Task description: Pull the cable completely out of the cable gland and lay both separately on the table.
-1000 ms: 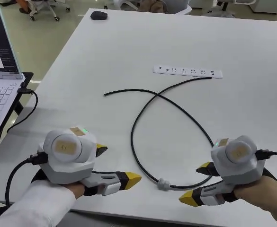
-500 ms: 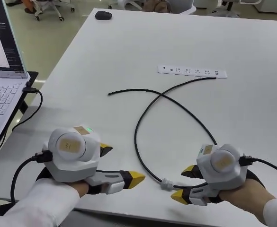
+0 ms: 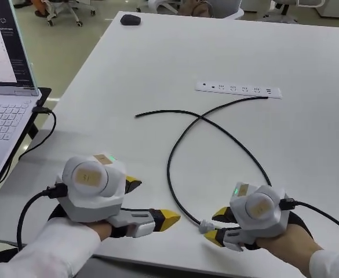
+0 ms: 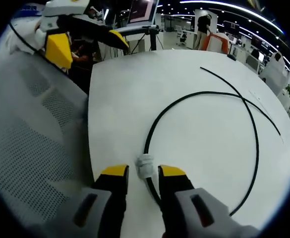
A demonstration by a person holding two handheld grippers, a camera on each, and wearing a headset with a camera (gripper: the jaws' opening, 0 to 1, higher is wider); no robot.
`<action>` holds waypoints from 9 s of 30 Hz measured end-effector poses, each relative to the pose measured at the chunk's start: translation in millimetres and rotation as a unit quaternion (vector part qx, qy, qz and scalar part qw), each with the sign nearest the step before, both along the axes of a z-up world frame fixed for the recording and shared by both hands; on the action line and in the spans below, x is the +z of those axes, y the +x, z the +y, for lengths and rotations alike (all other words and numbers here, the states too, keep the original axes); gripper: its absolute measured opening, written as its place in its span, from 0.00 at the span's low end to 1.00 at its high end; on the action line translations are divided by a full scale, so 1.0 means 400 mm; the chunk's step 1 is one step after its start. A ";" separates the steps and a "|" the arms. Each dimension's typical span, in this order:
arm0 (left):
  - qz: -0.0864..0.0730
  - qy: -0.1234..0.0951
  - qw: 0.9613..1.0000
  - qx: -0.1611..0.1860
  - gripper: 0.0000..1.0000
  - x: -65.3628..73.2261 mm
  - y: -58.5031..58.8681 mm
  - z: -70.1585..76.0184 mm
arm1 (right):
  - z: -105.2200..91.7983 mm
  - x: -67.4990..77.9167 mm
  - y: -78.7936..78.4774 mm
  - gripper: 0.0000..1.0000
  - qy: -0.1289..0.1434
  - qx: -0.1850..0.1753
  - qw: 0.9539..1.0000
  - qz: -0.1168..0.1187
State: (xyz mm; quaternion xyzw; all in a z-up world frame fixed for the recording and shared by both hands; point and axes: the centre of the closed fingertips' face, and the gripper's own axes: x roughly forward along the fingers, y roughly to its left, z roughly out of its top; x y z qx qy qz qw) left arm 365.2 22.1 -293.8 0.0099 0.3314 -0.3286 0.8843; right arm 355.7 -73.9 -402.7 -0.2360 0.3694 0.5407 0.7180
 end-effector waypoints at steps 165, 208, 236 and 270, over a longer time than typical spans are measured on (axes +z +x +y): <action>-0.279 -0.237 0.866 -0.340 0.15 0.568 -0.103 -0.248 | -0.001 0.823 -0.083 0.15 0.438 0.054 0.885 0.151; -0.257 -0.205 0.875 -0.355 0.14 0.565 -0.114 -0.227 | 0.027 0.831 -0.100 0.10 0.451 0.010 0.857 0.250; -0.256 -0.242 0.875 -0.332 0.15 0.564 -0.118 -0.237 | 0.016 0.827 -0.100 0.11 0.473 -0.002 0.837 0.274; -0.096 -0.333 0.891 -0.292 0.15 0.527 -0.127 -0.226 | 0.029 0.809 -0.133 0.09 0.371 0.131 0.919 -0.017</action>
